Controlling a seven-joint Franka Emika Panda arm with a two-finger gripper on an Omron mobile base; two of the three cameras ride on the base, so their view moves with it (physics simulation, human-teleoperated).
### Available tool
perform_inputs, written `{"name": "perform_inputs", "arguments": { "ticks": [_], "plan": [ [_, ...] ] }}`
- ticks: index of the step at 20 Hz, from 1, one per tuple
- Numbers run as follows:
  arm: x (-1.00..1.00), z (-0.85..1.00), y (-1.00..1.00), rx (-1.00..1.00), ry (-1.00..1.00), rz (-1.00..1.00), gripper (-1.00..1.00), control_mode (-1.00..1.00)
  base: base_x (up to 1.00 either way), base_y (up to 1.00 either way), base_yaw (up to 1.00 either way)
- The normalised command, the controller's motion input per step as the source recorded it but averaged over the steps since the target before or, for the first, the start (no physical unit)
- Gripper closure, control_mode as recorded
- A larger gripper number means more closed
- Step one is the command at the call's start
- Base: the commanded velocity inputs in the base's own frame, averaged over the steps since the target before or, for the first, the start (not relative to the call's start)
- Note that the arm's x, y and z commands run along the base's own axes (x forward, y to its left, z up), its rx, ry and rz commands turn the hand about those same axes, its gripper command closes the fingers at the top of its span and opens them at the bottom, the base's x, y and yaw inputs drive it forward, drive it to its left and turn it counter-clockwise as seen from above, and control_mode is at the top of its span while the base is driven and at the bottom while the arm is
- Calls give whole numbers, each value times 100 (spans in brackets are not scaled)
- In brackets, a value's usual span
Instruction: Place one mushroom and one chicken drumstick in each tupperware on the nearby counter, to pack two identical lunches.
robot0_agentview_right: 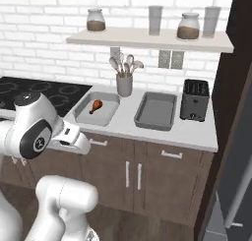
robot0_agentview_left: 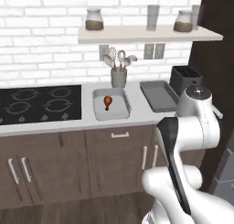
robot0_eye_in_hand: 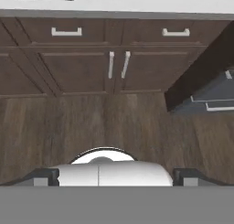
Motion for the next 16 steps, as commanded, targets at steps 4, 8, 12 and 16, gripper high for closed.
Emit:
{"name": "perform_inputs", "arguments": {
  "ticks": [4, 8, 12, 16],
  "plan": [
    [0, 0, 0, 0, 0, 0, -100, 100, -44, -61, -48],
    [0, 0, 0, 0, 0, 0, -100, 100, -37, -42, -53],
    [0, 0, 0, 0, 0, 0, -100, 100, -31, -29, -58],
    [0, 0, 0, 0, 0, 0, -100, 100, -5, -31, -61]
  ]
}}
